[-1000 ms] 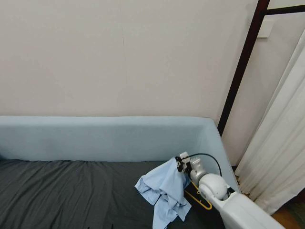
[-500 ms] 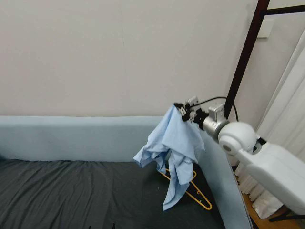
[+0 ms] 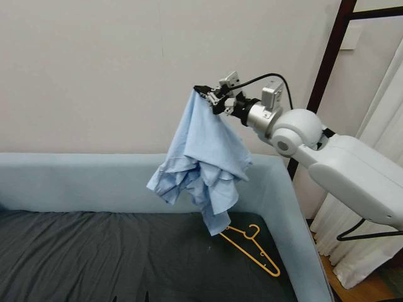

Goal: Pick up the clothes from the sofa and hang them on the clothes hanger.

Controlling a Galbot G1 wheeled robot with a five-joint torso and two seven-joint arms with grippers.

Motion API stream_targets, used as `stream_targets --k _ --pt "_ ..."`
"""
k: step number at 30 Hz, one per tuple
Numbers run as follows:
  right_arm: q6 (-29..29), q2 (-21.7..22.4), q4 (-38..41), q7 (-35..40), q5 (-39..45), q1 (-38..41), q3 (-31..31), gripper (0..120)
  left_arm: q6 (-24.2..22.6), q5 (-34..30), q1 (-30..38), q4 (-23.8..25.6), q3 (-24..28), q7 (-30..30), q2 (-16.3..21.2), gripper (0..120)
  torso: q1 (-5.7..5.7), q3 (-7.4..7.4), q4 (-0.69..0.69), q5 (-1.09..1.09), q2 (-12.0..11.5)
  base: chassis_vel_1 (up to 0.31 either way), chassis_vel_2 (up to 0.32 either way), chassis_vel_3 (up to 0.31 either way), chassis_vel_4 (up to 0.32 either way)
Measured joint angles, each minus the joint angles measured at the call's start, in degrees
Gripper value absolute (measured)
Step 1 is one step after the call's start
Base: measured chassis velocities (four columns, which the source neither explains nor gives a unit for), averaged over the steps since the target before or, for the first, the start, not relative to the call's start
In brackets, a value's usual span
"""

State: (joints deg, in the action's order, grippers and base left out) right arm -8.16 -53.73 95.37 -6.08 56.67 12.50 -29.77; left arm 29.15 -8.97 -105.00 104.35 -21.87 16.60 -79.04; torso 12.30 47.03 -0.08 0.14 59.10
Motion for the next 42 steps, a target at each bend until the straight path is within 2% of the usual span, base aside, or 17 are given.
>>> stream_targets --k 3,10,13,17,18,21,23,27,28,29,32,33,35,42 --pt "2.01 -1.62 -0.91 -1.59 -0.33 -0.95 -0.99 0 0.35 0.00 -0.17 -0.21 -0.02 0.02 -0.33 98 0.00 0.00 -0.01 0.00 0.00 0.000 0.000 0.000 0.000" --pt "4.46 -3.86 -2.39 -3.60 -7.98 -6.75 -3.77 0 0.00 -0.42 0.29 -0.38 -0.62 0.02 -0.53 99 0.00 0.00 0.00 -0.01 0.00 0.000 0.000 0.000 0.000" --pt "6.71 -3.44 -2.97 -5.81 -11.71 -10.90 -4.03 0 -0.16 -0.67 0.30 -0.09 -0.84 0.00 -0.35 99 0.00 0.00 0.00 0.02 0.00 0.000 0.000 0.000 0.000" --pt "12.16 -0.35 -5.50 -10.21 -18.40 -21.48 -2.80 0 -0.21 -0.70 0.09 -0.74 -0.79 -0.02 -0.25 99 0.00 0.00 -0.01 0.02 0.00 0.000 0.000 0.000 0.000" --pt "12.16 -0.35 -5.50 -10.21 -18.40 -21.48 -2.80 0 -0.21 -0.70 0.09 -0.74 -0.79 -0.02 -0.25 99 0.00 0.00 -0.01 0.02 0.00 0.000 0.000 0.000 0.000" --pt "18.00 2.15 -11.07 -15.22 -25.39 -30.53 0.61 0 -0.27 -0.52 0.00 -1.12 -0.45 -0.11 -0.38 99 0.00 0.00 -0.03 0.04 0.00 0.000 0.000 0.000 0.000" --pt "19.47 2.66 -13.12 -16.42 -27.19 -32.72 1.57 0 -0.36 -0.44 0.00 -1.16 -0.35 -0.14 -0.39 99 0.00 0.00 -0.03 0.04 0.00 0.000 0.000 0.000 0.000" --pt "28.76 2.40 -26.09 -21.97 -37.51 -39.04 6.19 0 -0.80 -0.34 0.19 -1.38 -0.17 -0.21 -0.30 99 0.00 0.00 -0.04 0.04 0.00 0.000 0.000 0.000 0.000" --pt "31.34 1.65 -29.68 -23.05 -40.14 -39.45 7.57 0 -0.88 -0.34 0.20 -1.38 -0.15 -0.21 -0.29 98 0.00 0.00 -0.04 0.04 0.00 0.000 0.000 0.000 0.000" --pt "31.34 1.65 -29.68 -23.05 -40.14 -39.45 7.57 0 -0.88 -0.34 0.20 -1.38 -0.15 -0.21 -0.29 98 0.00 0.00 -0.04 0.04 0.00 0.000 0.000 0.000 0.000" --pt "38.32 -1.12 -40.51 -26.28 -48.34 -37.94 13.07 0 -1.04 -0.31 0.11 -1.37 -0.03 -0.22 -0.39 98 0.00 0.00 -0.02 0.05 0.00 0.000 0.000 0.000 0.000" --pt "38.32 -1.12 -40.51 -26.28 -48.34 -37.94 13.07 0 -1.04 -0.31 0.11 -1.37 -0.03 -0.22 -0.39 98 0.00 0.00 -0.02 0.05 0.00 0.000 0.000 0.000 0.000" --pt "42.13 -2.96 -46.67 -27.92 -54.92 -34.48 16.62 0 -1.05 -0.26 -0.07 -1.36 0.04 -0.24 -0.46 99 0.00 0.00 0.00 -0.01 0.00 0.000 0.000 0.000 0.000" --pt "45.90 -7.93 -57.42 -27.22 -67.69 -29.42 22.98 2 -1.03 -0.13 -0.50 -0.87 0.10 -0.25 -0.51 99 0.01 0.00 0.02 0.01 0.00 0.000 0.000 0.000 0.000"
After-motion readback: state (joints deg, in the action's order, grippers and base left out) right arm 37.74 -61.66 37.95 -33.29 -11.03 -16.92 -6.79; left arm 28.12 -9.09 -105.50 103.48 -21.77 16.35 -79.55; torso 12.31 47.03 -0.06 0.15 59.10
